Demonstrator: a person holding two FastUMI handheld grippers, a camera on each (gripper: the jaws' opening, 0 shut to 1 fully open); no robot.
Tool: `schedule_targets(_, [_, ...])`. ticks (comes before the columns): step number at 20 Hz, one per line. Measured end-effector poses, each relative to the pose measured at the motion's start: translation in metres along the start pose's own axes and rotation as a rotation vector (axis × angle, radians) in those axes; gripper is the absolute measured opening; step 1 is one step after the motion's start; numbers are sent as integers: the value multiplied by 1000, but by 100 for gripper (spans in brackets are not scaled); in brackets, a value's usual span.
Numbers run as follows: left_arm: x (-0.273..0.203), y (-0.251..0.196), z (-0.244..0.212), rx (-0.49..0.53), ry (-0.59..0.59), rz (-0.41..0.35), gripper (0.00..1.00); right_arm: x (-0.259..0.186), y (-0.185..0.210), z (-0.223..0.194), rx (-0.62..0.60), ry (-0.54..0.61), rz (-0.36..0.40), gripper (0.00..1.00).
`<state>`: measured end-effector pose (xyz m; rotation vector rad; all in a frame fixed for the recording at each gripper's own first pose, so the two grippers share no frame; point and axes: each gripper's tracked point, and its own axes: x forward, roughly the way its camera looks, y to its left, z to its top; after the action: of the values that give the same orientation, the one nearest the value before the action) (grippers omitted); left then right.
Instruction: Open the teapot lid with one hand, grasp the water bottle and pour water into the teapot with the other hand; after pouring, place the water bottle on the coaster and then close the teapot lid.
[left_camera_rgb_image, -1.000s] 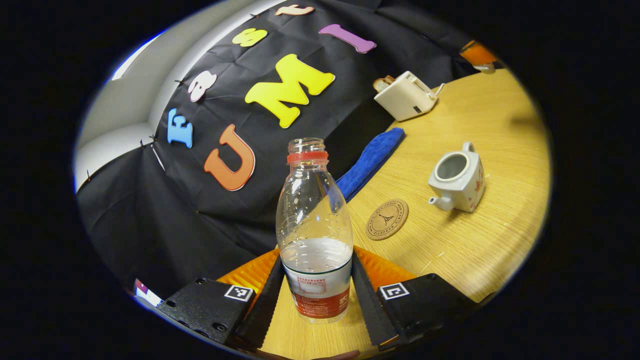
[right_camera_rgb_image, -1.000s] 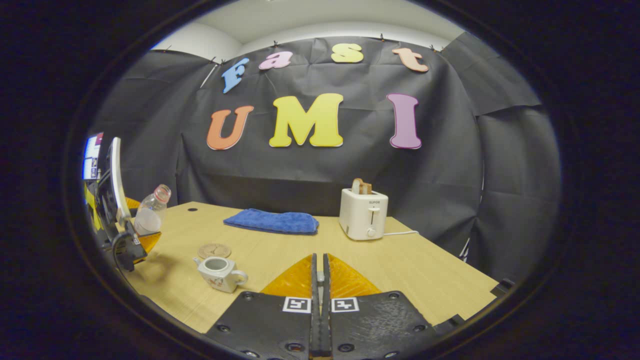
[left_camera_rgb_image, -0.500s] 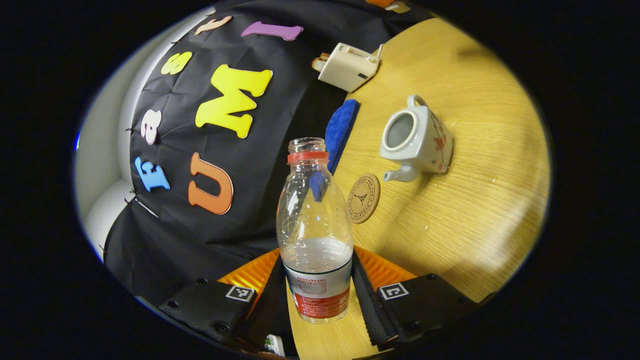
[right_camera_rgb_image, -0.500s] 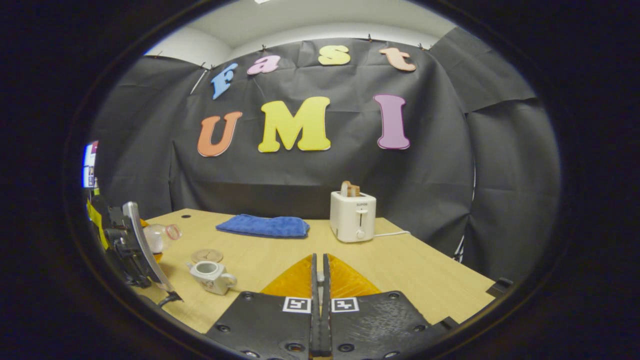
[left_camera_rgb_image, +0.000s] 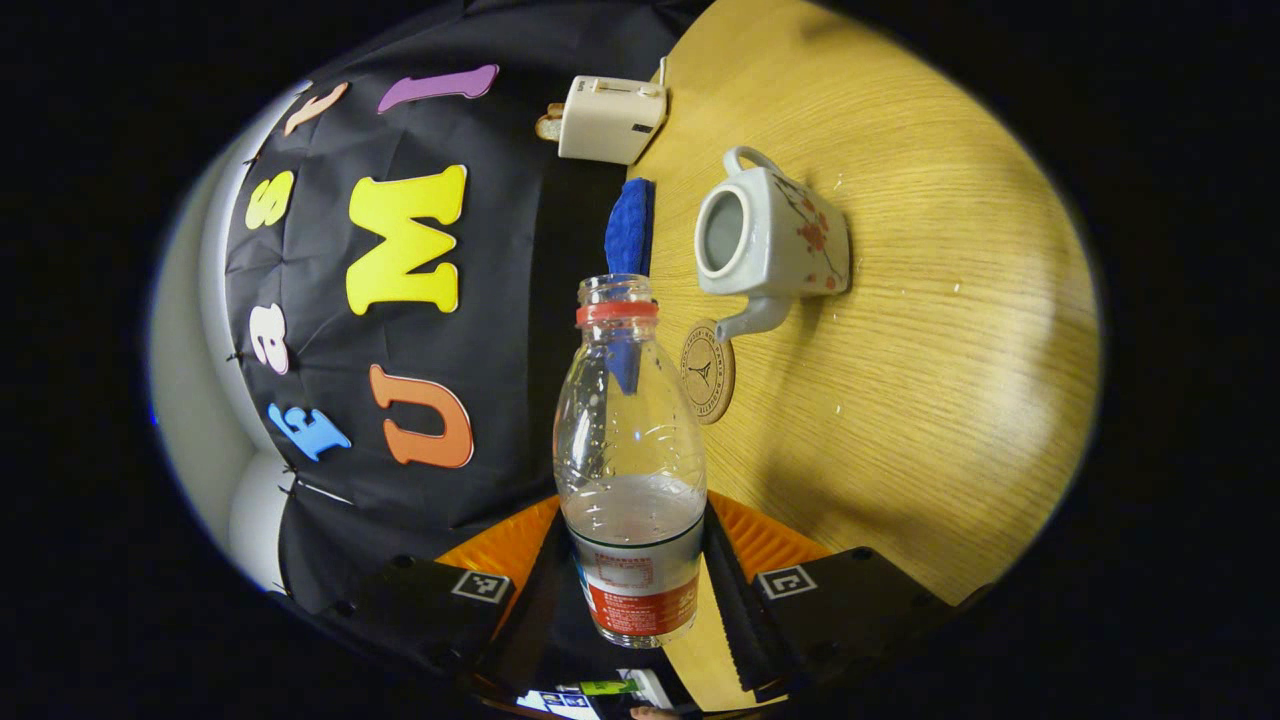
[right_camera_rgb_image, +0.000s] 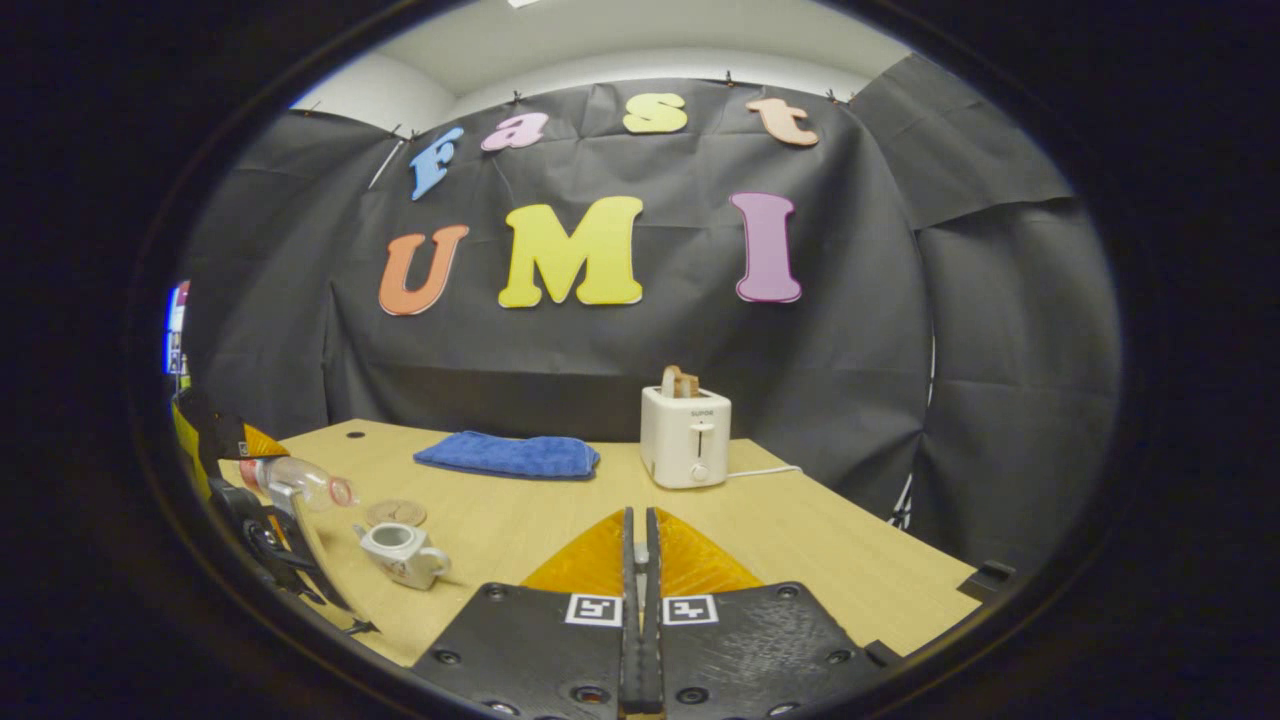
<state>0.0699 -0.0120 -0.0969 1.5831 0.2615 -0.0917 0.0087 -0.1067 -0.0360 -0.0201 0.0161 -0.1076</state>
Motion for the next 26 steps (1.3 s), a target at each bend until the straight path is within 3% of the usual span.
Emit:
schedule_targets(10, [-8, 14, 18, 259, 25, 31, 74, 5, -18, -2, 23, 13, -31, 0])
schedule_targets(11, [-8, 17, 19, 289, 28, 39, 79, 5, -20, -2, 25, 13, -36, 0])
schedule_targets(12, [-8, 19, 19, 312, 34, 47, 74, 5, -22, -3, 27, 14, -40, 0])
schedule_targets(20, [-14, 32, 25, 434, 63, 69, 74, 4, -30, 2, 34, 5, -52, 0])
schedule_targets(21, [-15, 33, 25, 443, 68, 69, 79, 3, -32, 3, 40, 5, -51, 0])
schedule_targets(22, [-15, 34, 23, 454, 75, 69, 74, 3, -33, 3, 46, 5, -50, 0])
schedule_targets(26, [-14, 42, 28, 496, 86, 74, 74, 2, -36, 5, 56, 1, -52, 0])
